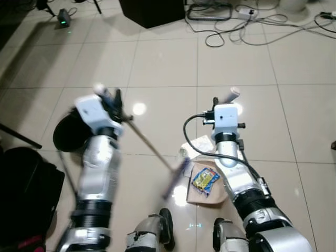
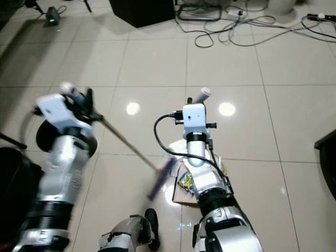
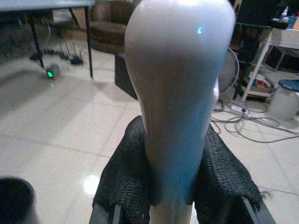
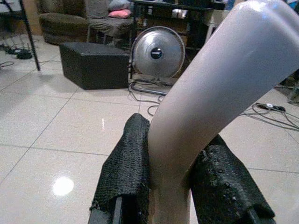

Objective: Sweep floor

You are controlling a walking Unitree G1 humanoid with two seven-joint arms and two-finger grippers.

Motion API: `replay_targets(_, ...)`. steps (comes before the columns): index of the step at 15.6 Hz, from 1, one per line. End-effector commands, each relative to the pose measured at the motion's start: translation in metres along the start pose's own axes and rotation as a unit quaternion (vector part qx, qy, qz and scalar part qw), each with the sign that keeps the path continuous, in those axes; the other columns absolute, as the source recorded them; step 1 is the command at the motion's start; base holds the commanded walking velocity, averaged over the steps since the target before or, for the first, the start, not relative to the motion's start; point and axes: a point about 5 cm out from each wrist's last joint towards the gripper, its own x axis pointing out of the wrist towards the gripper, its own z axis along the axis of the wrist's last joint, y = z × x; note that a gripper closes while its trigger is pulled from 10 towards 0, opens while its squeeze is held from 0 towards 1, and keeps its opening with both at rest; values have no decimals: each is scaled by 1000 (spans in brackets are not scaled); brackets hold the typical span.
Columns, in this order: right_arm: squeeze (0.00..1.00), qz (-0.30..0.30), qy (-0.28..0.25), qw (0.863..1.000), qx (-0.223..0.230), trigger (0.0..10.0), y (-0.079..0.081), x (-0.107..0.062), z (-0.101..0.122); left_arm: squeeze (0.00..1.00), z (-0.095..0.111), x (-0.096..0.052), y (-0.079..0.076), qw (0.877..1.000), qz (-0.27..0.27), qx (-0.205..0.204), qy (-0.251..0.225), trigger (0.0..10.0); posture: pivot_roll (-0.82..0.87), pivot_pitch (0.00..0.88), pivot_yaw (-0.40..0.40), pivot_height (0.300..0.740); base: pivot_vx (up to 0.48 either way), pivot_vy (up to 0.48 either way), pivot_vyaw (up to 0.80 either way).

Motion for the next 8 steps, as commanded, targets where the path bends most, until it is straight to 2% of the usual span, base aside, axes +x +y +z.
replay_targets(1,0,10,16,1000,8,10000,0,-5,-7,0,22,6,7,999,-13,26,-31,10000,93,158,126,740,0,0,0)
replay_targets(3,0,13,14,1000,20,10000,-9,-13,-10,0,43,12,21,997,-21,46,-51,10000,84,109,114,740,0,0,0)
replay_targets(4,0,14,12,1000,22,10000,-10,-15,-11,0,47,12,26,997,-20,51,-51,10000,82,105,113,740,0,0,0)
replay_targets(6,0,11,-5,999,33,10000,-24,-27,-5,0,44,10,52,996,-6,87,-6,10000,56,62,108,740,0,0,0)
replay_targets(7,0,9,-7,999,37,10000,-27,-28,-4,0,41,9,55,995,-8,96,5,10000,54,58,108,740,0,0,0)
replay_targets(8,0,-20,-11,998,57,10000,-43,-38,4,0,24,0,68,991,2,119,62,10000,41,29,100,740,0,0,0)
